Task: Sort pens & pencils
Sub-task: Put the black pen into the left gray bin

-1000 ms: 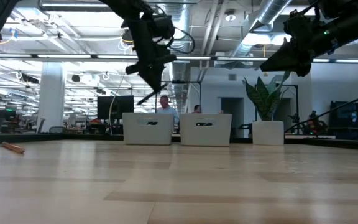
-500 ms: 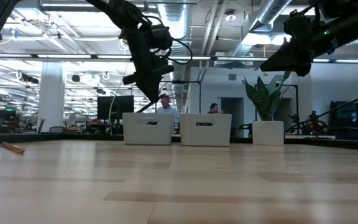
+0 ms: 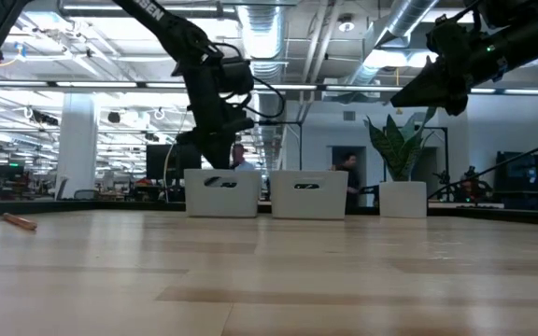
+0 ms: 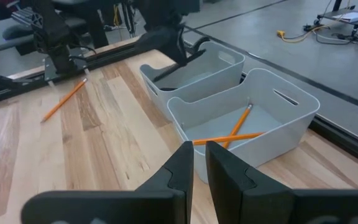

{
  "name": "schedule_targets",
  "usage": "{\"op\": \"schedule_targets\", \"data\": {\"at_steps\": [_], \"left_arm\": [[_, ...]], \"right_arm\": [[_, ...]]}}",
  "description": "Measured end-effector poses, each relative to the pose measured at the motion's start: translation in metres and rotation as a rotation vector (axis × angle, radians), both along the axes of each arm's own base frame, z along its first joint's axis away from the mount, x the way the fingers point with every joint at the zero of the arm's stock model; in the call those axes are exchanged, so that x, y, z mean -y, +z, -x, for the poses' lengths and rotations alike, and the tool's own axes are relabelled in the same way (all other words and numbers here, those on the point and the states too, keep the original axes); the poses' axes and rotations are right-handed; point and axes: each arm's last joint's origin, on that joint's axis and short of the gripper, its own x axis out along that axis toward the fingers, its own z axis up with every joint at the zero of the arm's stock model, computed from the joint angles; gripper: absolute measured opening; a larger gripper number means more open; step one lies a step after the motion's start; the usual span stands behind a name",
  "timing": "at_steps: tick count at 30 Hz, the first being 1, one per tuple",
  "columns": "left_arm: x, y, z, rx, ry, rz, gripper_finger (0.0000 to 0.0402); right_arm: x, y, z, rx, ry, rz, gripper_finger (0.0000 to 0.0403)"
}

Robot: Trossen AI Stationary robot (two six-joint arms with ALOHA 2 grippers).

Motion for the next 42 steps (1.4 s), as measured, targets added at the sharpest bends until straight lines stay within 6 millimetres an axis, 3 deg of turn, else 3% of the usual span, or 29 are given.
{"op": "schedule_targets", "data": {"at_steps": [7,37,42], "left_arm": [[0.0028,-0.0114,0.0054,-0.012,0.011,0.051,0.0038],[0.0019,-0.0104,0.0037,0.03,0.056,0.069,0.0038],[0.0015,-0.0102,0.0039,0.027,0.078,0.061,0.0054]], "right_arm": [[0.0,0.0,0.0,0.003,-0.003,-0.008,0.0066],[0.0001,0.0,0.0,0.003,-0.003,-0.007,0.0066],[0.0001,0.0,0.0,0.003,-0.003,-0.007,0.0066]]}}
